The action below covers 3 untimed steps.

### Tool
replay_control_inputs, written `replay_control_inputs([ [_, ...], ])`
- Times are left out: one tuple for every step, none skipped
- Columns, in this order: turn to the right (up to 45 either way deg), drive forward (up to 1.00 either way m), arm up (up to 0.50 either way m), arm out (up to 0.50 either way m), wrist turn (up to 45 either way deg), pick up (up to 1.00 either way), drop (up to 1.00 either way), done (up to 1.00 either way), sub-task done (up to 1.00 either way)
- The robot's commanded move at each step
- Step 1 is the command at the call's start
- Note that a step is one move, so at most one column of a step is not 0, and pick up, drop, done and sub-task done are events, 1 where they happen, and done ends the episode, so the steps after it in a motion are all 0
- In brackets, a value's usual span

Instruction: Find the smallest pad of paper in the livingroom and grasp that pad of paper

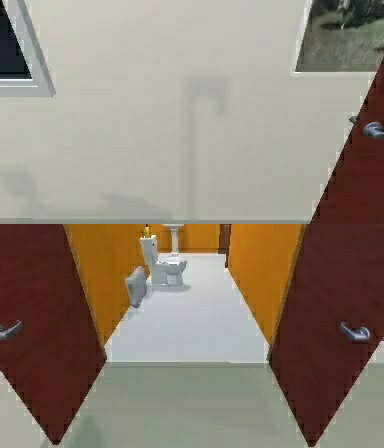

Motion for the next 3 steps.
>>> replay_control_inputs([
  [-45.0,0.0,0.0,0.0,0.0,0.0,0.0,0.0,0.0],
  [-42.0,0.0,0.0,0.0,0.0,0.0,0.0,0.0,0.0],
  [0.0,1.0,0.0,0.0,0.0,0.0,0.0,0.0,0.0],
])
